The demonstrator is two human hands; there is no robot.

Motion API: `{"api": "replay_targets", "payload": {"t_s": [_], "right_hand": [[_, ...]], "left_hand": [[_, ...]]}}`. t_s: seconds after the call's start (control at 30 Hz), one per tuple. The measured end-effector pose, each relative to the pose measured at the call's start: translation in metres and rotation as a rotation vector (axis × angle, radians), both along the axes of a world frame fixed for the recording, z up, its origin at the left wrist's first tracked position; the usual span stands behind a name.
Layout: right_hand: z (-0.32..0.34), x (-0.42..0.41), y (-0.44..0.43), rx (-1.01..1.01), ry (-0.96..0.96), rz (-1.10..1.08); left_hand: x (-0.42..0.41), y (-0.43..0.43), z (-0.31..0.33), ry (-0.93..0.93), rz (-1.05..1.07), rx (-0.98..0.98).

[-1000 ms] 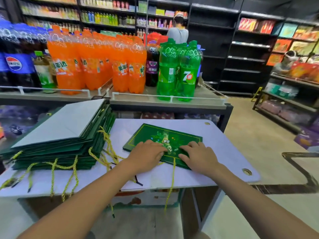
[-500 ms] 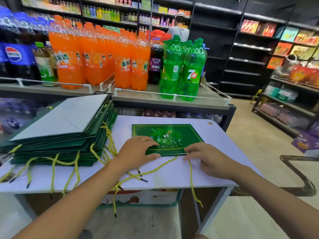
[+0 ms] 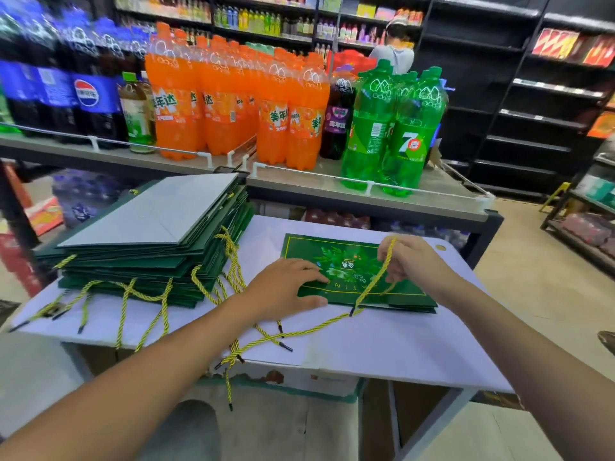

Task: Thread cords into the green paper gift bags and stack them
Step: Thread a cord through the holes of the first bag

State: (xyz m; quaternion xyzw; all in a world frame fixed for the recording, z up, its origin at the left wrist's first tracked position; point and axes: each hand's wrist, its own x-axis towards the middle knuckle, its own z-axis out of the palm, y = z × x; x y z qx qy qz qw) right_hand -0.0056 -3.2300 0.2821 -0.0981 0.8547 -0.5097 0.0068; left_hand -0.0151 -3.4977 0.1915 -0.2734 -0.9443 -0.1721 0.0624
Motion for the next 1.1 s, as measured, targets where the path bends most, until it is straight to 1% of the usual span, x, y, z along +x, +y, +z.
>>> {"api": "replay_targets", "payload": {"t_s": [0.03, 0.07, 0.13, 0.17, 0.23, 0.27, 0.3, 0.33, 0.37, 0.4, 0.43, 0.47, 0.5, 0.53, 0.6, 0.7, 0.83, 1.0, 1.1], "right_hand": [[0.002, -0.008, -0.001, 0.106, 0.008, -0.055], [0.002, -0.015, 0.0, 0.258, 0.031, -0.09], [-0.004, -0.024, 0.007, 0.586, 0.037, -0.079], [-0.009, -0.025, 0.01, 0.717, -0.009, -0.052], [-0.018, -0.021, 0.017, 0.885, -0.139, -0.011], [-0.019, -0.017, 0.019, 0.963, -0.164, -0.009], [-0.019, -0.014, 0.02, 1.045, -0.14, -0.024], [-0.019, -0.012, 0.019, 1.124, -0.06, -0.041], [-0.018, -0.009, 0.017, 1.167, 0.07, -0.033], [-0.018, -0.004, 0.012, 1.132, 0.216, 0.023], [-0.019, 0.001, 0.006, 1.029, 0.329, 0.121], [-0.022, 0.006, 0.0, 0.913, 0.391, 0.235], [-0.028, 0.01, -0.005, 0.832, 0.399, 0.337], [-0.035, 0.012, -0.01, 0.798, 0.391, 0.413], [-0.051, 0.011, -0.015, 0.768, 0.371, 0.461], [-0.06, 0.008, -0.021, 0.707, 0.378, 0.375], [-0.055, 0.003, -0.032, 0.456, 0.232, 0.154], [-0.057, -0.006, -0.043, 0.495, 0.223, 0.052], [-0.061, -0.006, -0.045, 0.521, 0.218, 0.058]], "left_hand": [[0.0, 0.0, 0.0, 0.002, 0.002, -0.001], [-0.001, 0.0, -0.001, 0.004, 0.002, 0.0], [-0.001, 0.0, -0.003, 0.006, -0.003, 0.004], [-0.001, 0.0, -0.005, 0.009, -0.005, 0.004], [-0.001, -0.001, -0.005, 0.013, -0.007, 0.004], [-0.001, -0.001, -0.005, 0.015, -0.009, 0.007], [-0.001, 0.0, -0.005, 0.016, -0.011, 0.009], [-0.001, 0.0, -0.004, 0.02, -0.014, 0.01], [-0.001, 0.0, -0.004, 0.022, -0.016, 0.009], [-0.002, 0.001, -0.004, 0.025, -0.018, 0.009], [-0.002, 0.001, -0.005, 0.027, -0.021, 0.015], [-0.002, 0.001, -0.005, 0.028, -0.024, 0.026], [-0.003, 0.001, -0.006, 0.029, -0.029, 0.04], [-0.004, 0.001, -0.007, 0.026, -0.032, 0.056], [-0.007, 0.0, -0.009, 0.016, -0.036, 0.084], [-0.011, -0.002, -0.012, 0.009, -0.043, 0.096], [-0.012, -0.002, -0.014, 0.02, -0.063, 0.084], [-0.012, -0.003, -0.014, 0.013, -0.068, 0.07], [-0.013, -0.004, -0.017, -0.001, -0.066, 0.077]]}}
